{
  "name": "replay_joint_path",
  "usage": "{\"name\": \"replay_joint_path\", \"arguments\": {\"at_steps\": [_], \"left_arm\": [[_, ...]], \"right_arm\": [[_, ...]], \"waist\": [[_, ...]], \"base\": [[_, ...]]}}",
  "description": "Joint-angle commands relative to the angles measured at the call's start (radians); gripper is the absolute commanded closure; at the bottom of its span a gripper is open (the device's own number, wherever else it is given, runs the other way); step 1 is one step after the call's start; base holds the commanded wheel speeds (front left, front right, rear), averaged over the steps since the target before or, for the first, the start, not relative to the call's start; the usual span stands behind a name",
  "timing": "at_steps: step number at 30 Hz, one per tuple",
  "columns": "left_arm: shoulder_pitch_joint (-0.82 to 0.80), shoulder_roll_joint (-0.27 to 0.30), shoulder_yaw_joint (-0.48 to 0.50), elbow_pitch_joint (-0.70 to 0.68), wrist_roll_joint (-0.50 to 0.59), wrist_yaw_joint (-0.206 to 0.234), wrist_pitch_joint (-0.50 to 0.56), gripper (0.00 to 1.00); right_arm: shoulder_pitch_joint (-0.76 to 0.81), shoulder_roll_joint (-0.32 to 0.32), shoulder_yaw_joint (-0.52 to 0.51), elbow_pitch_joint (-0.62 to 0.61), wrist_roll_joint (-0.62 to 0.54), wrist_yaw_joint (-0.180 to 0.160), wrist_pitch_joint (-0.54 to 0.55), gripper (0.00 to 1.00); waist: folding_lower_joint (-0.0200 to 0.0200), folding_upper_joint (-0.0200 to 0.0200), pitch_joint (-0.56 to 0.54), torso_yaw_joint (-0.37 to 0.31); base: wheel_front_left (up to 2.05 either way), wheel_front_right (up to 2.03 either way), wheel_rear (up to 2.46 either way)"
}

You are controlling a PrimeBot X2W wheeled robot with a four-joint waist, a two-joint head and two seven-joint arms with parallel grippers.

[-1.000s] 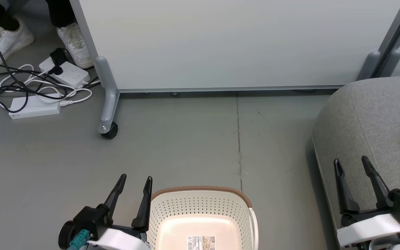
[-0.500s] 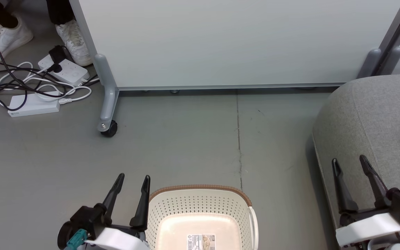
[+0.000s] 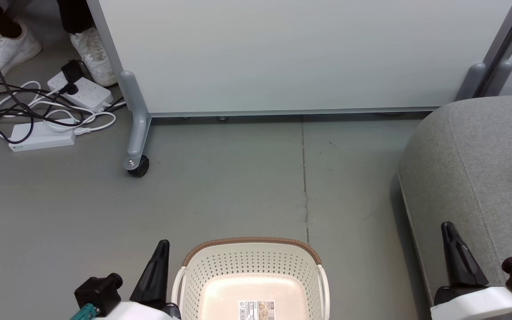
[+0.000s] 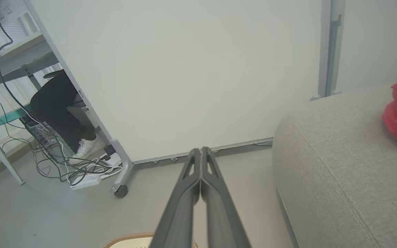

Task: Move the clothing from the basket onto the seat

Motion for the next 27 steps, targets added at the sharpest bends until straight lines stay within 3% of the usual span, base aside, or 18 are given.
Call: {"name": "replay_joint_path", "arguments": {"at_steps": [1, 27], "left_arm": [[-0.009, 0.008, 0.012, -0.028, -0.057, -0.003, 0.010, 1.00], [0.004, 0.030, 0.059, -0.100, -0.456, -0.014, 0.094, 1.00]], "right_arm": [[-0.001, -0.009, -0.011, -0.031, 0.062, 0.000, 0.012, 1.00], [0.054, -0.024, -0.040, -0.104, 0.497, 0.000, 0.089, 1.00]], "waist": [[0.0000, -0.0001, -0.001, -0.001], [0.0000, -0.0001, -0.009, -0.012]], "base": [[0.00, 0.00, 0.00], [0.00, 0.00, 0.00]]}}
